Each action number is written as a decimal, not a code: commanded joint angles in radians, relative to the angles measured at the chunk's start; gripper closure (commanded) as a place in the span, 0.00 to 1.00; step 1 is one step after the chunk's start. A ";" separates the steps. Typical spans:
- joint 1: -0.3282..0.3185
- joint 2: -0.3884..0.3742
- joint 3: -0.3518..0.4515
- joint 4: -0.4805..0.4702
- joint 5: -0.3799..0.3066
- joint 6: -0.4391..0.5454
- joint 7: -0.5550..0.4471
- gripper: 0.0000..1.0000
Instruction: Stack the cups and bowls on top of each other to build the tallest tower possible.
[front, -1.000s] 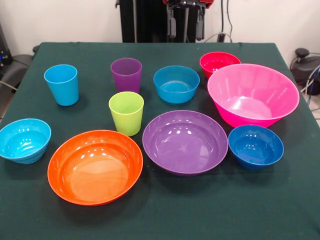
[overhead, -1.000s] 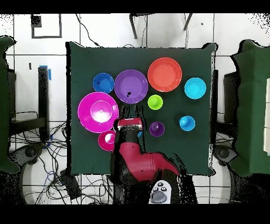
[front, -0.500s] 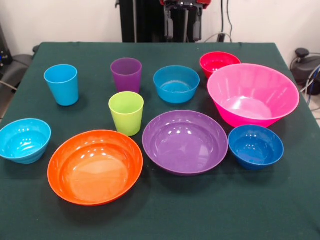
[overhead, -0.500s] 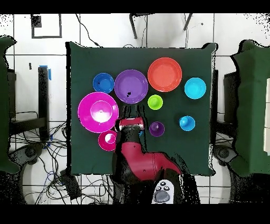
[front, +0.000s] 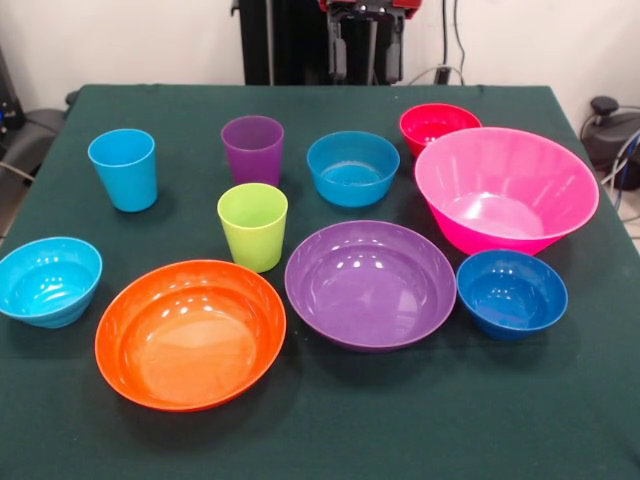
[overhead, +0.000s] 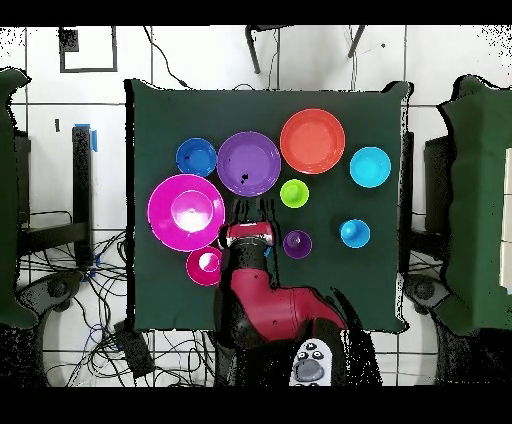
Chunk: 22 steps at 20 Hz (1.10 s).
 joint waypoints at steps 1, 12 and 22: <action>-0.032 0.002 0.147 -0.068 -0.096 0.167 0.111 0.00; -0.022 0.010 0.138 -0.063 -0.069 0.157 0.096 0.00; 0.095 -0.004 0.028 -0.070 0.031 0.173 0.045 0.00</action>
